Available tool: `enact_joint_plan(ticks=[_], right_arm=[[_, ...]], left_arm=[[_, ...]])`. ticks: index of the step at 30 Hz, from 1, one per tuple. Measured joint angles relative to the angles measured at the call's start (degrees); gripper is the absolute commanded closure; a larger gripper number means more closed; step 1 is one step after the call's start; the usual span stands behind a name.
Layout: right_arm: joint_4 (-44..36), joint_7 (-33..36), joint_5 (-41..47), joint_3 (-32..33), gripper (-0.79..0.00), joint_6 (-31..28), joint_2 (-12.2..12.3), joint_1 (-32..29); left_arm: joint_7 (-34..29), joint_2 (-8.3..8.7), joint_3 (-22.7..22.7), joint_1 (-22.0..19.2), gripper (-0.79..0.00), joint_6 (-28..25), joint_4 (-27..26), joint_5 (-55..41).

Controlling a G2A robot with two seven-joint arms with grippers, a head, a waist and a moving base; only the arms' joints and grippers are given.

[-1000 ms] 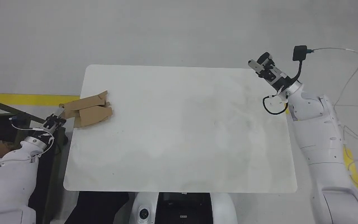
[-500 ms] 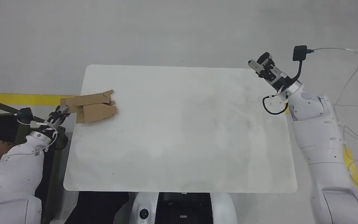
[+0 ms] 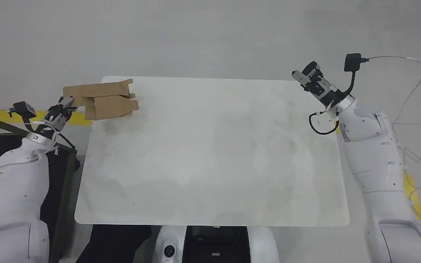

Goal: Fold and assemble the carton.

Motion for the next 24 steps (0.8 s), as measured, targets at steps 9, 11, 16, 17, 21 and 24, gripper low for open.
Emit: enact_joint_plan(ticks=[9,11,16,17,21,24], right_arm=[[0.0,0.0,0.0,0.0,-0.785,0.0,0.0,0.0],[0.0,0.0,0.0,0.0,-0.785,0.0,0.0,0.0],[0.0,0.0,0.0,0.0,-0.785,0.0,0.0,0.0],[0.0,0.0,0.0,0.0,-0.785,0.0,0.0,0.0],[0.0,0.0,0.0,0.0,-0.785,0.0,0.0,0.0],[0.0,0.0,0.0,0.0,-0.785,0.0,0.0,0.0]], left_arm=[[-3.04,-2.64,5.04,-1.86,0.0,2.81,-10.48,-6.36],[-3.35,-3.14,6.4,-2.28,0.0,2.91,-12.27,-6.59],[-4.01,-4.62,10.53,-3.7,0.0,3.19,-14.7,-7.18],[-4.03,-4.93,11.38,-4.01,0.0,3.35,-14.95,-7.32],[-5.38,-6.33,15.43,-5.34,0.0,3.97,-16.61,-7.87],[-7.16,-7.35,18.15,-5.57,0.0,5.39,-17.66,-9.92]])
